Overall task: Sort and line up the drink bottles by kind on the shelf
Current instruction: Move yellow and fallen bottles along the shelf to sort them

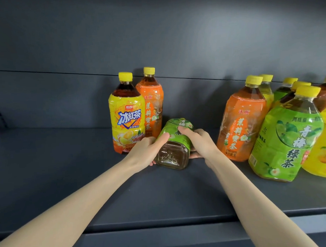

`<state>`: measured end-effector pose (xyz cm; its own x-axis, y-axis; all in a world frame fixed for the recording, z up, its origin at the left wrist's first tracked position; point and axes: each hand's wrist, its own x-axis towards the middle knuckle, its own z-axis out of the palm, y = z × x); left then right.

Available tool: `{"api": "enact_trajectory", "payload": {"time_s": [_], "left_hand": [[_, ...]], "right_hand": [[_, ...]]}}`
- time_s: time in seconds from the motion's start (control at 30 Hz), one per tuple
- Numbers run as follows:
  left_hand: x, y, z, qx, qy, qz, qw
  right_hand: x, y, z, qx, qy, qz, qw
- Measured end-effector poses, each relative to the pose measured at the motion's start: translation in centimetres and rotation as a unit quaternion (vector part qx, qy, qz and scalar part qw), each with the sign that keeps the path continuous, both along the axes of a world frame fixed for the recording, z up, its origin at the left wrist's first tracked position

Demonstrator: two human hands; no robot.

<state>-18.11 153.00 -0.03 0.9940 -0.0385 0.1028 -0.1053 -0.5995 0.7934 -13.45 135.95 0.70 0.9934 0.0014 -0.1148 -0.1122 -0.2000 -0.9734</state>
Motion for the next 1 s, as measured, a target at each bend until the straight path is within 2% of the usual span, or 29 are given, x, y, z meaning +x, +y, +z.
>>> {"api": "enact_trajectory", "payload": {"time_s": [0.23, 0.4, 0.63, 0.83, 1.0], "left_hand": [[-1.0, 0.3, -0.6, -0.090, -0.051, -0.066, 0.992], [-1.3, 0.4, -0.9, -0.101, -0.069, -0.090, 0.988], [-1.1, 0.6, -1.1, -0.105, -0.085, -0.109, 0.985], [-0.7, 0.8, -1.3, -0.029, -0.130, -0.086, 0.987], [-0.8, 0.6, -0.9, -0.058, -0.163, -0.064, 0.983]], "right_hand": [[-0.8, -0.1, 0.1, 0.024, -0.136, -0.001, 0.990], [-1.3, -0.4, 0.3, 0.017, -0.228, -0.002, 0.974], [-1.5, -0.6, 0.8, 0.037, -0.281, 0.004, 0.959], [-2.2, -0.1, 1.1, 0.057, -0.310, 0.033, 0.948], [-2.3, 0.0, 1.3, 0.033, -0.311, 0.055, 0.948]]}}
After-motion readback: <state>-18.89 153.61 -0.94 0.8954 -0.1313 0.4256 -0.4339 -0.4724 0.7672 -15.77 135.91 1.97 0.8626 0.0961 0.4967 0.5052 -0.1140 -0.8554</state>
